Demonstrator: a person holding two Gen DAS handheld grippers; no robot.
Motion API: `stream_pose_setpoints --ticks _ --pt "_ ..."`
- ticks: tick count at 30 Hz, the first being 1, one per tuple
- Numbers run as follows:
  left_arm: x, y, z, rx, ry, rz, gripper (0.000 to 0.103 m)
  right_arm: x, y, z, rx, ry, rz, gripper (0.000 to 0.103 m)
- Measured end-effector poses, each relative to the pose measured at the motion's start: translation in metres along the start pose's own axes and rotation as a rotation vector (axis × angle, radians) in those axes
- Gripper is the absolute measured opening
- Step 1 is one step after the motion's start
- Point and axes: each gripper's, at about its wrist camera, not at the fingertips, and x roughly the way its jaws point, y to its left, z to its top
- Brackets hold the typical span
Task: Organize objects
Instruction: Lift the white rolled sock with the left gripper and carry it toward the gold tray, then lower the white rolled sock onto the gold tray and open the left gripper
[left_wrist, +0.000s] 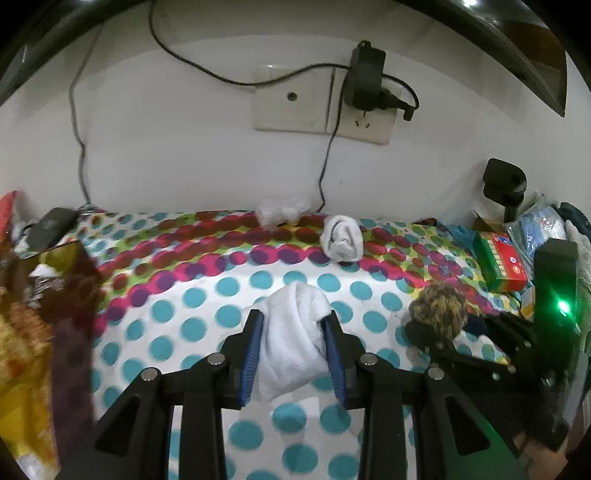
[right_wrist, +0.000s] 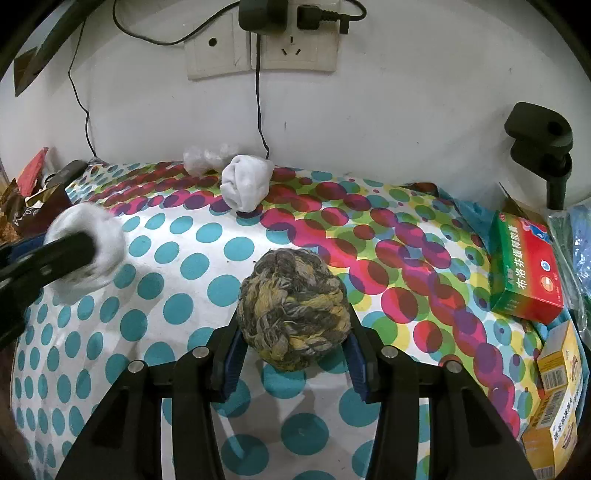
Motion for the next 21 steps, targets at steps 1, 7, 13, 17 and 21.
stream_pose_setpoints --ticks 1,7,13,17,21 --pt "-0.005 0.000 -0.001 0.006 -0.002 0.005 0.033 0.000 0.000 0.000 0.001 -0.001 0.001 0.044" --pt "-0.050 0.006 -0.007 0.024 -0.020 0.046 0.033 -0.002 0.000 0.001 -0.003 -0.011 -0.008 0.044" --pt "-0.087 0.021 -0.009 0.019 -0.029 0.096 0.033 0.000 0.000 0.001 -0.001 -0.001 -0.008 0.045" --pt "-0.118 0.040 -0.012 -0.006 -0.047 0.123 0.033 0.000 -0.001 0.000 0.002 0.006 -0.008 0.045" --pt "-0.148 0.072 -0.017 -0.053 -0.052 0.175 0.033 0.001 0.000 0.001 -0.002 0.009 -0.009 0.045"
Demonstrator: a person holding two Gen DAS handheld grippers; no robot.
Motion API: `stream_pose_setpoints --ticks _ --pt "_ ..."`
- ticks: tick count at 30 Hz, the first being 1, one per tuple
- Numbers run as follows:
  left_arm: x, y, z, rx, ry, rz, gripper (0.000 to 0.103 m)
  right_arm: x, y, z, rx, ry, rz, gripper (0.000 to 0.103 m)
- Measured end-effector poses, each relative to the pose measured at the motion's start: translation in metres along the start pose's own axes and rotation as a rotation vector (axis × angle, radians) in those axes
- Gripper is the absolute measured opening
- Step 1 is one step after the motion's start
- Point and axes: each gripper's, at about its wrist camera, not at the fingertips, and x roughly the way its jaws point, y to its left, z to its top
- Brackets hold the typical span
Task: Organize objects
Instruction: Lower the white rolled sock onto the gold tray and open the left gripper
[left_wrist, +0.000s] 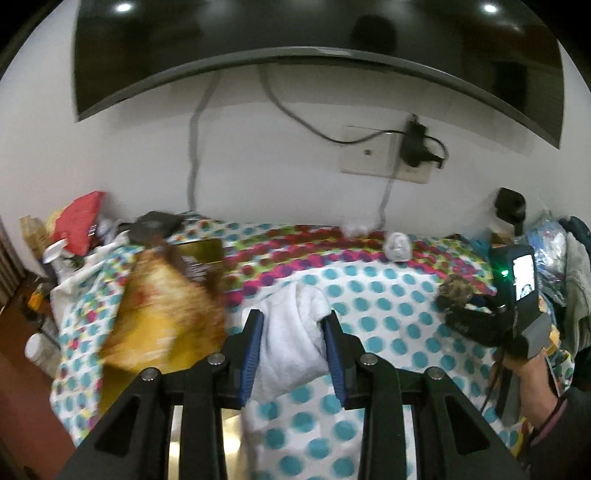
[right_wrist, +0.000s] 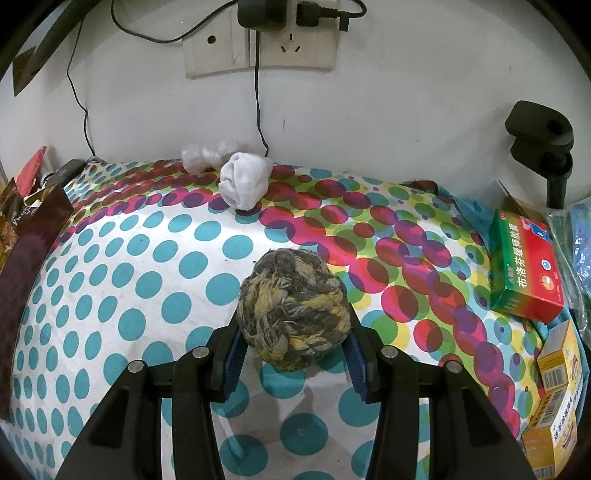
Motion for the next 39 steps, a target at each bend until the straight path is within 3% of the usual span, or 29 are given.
stream_pose_setpoints --ticks 7,14,24,39 --pt "-0.021 0.066 -0.019 -0.121 0.029 0.071 0.033 0.002 0.001 0.001 -0.002 0.007 -0.005 0.045" --pt "-0.023 0.108 -0.049 -0.208 0.081 0.103 0.033 0.003 0.003 0.001 -0.008 0.016 -0.013 0.045" --pt "0.004 0.120 -0.069 -0.239 0.142 0.132 0.033 0.004 0.008 0.000 -0.039 0.013 -0.028 0.045" --pt "0.033 0.137 -0.058 -0.238 0.144 0.187 0.038 0.007 0.007 0.001 -0.034 0.026 -0.032 0.045"
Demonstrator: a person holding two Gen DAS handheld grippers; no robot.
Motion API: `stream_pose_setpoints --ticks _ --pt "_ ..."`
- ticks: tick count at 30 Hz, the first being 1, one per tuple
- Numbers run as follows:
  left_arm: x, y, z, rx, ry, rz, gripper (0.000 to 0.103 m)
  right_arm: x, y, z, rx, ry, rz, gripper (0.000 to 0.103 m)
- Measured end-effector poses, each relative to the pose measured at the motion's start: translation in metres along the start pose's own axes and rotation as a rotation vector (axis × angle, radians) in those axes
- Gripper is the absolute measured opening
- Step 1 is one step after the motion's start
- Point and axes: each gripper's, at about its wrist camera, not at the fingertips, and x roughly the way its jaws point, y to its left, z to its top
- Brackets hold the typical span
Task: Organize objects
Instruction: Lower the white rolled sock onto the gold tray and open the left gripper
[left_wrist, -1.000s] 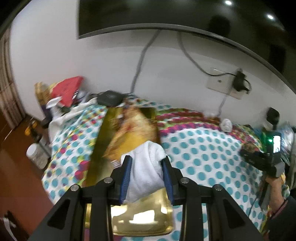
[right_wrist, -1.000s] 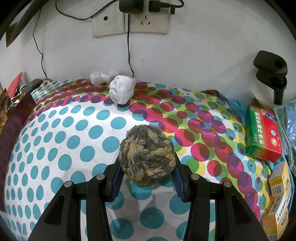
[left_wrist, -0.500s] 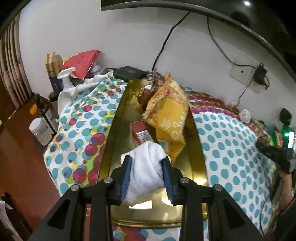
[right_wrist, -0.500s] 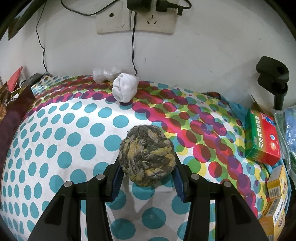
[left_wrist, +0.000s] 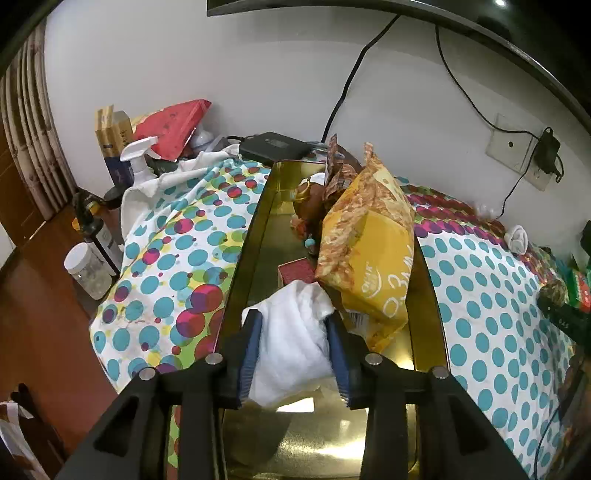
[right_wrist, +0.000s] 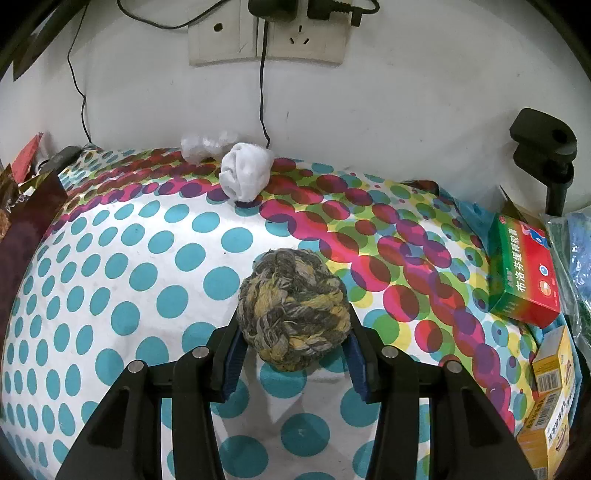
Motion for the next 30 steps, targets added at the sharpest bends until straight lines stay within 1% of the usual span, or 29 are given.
stream_pose_setpoints --ticks 3,4,5,7,9,15,18,22,24,28,30 --pt "0.002 0.001 0.000 0.008 0.010 0.016 0.047 0.001 0.000 0.001 0.003 0.000 0.002 0.045" --pt "0.003 0.003 0.000 0.000 0.020 0.023 0.051 0.001 0.000 0.001 0.004 0.002 0.002 0.045" --pt "0.004 0.004 -0.001 -0.007 0.028 0.020 0.053 0.001 0.000 0.001 0.004 0.000 0.001 0.045" --pt "0.006 0.009 -0.002 -0.031 0.036 -0.004 0.053 0.001 0.000 0.001 0.002 0.001 0.001 0.045" --pt "0.004 0.011 -0.002 -0.041 0.035 -0.012 0.054 0.002 0.000 0.001 0.001 0.000 0.000 0.045" --pt "-0.006 0.011 -0.003 -0.021 0.015 0.013 0.054 0.001 0.001 0.000 -0.008 -0.001 -0.003 0.045" --pt "-0.009 0.012 -0.003 -0.022 0.014 -0.001 0.054 0.001 0.001 0.001 -0.007 -0.001 -0.002 0.045" --pt "-0.013 0.011 -0.006 -0.013 0.005 0.007 0.054 0.000 0.001 0.002 -0.008 0.000 -0.004 0.045" --pt "-0.015 0.011 -0.009 -0.016 0.009 -0.010 0.054 0.000 0.001 0.002 -0.008 -0.002 -0.004 0.045" --pt "-0.023 0.012 -0.017 -0.037 0.008 -0.047 0.054 -0.008 0.000 0.003 -0.004 -0.037 -0.008 0.045" --pt "-0.029 0.010 -0.021 -0.029 -0.006 -0.034 0.054 -0.012 0.000 0.003 -0.004 -0.057 -0.013 0.045"
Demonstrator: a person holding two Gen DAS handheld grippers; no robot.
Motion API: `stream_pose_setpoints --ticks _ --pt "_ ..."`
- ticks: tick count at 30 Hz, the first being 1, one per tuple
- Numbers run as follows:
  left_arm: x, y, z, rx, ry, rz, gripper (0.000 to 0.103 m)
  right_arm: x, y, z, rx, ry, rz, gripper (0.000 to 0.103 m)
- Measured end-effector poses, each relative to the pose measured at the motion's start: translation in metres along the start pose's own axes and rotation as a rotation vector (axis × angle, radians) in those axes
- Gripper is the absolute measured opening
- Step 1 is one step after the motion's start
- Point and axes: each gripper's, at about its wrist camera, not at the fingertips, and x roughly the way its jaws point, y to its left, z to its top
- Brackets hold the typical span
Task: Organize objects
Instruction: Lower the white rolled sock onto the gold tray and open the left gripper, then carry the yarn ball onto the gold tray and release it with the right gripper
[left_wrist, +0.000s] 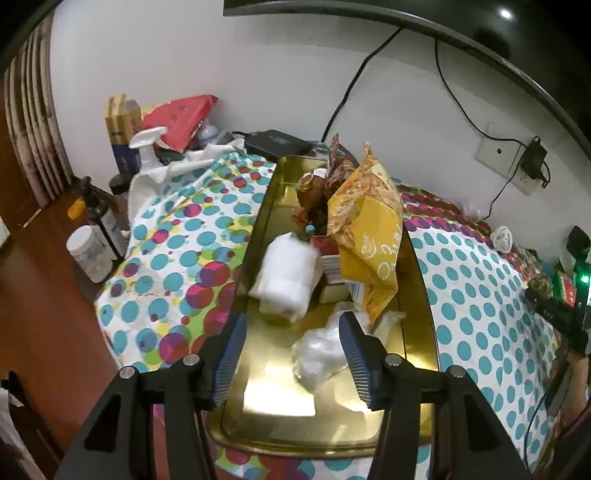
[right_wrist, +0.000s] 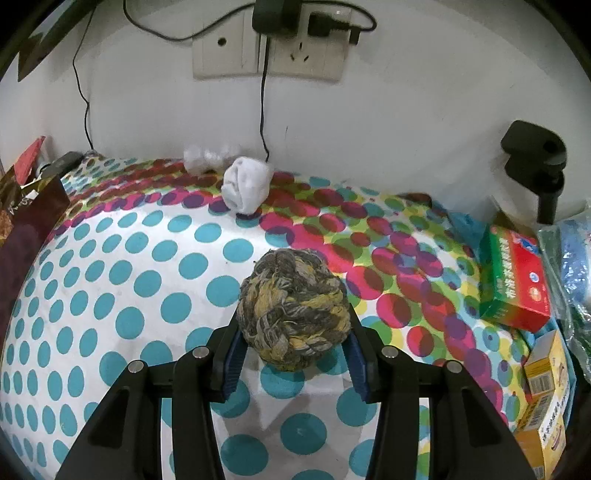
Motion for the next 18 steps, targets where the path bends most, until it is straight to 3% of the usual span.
stream_pose_setpoints --ticks 11,15,18 --pt "-0.035 0.002 -0.021 0.080 -0.057 0.036 0.054 -0.022 0.001 -0.001 -0.021 -0.106 0.005 0.045" --pt "-0.050 0.008 -0.027 0.108 -0.091 0.053 0.054 -0.037 0.012 -0.003 -0.010 -0.100 0.057 0.045" --pt "-0.058 0.014 -0.029 0.094 -0.107 0.023 0.054 -0.061 0.031 -0.003 -0.042 -0.117 0.117 0.045"
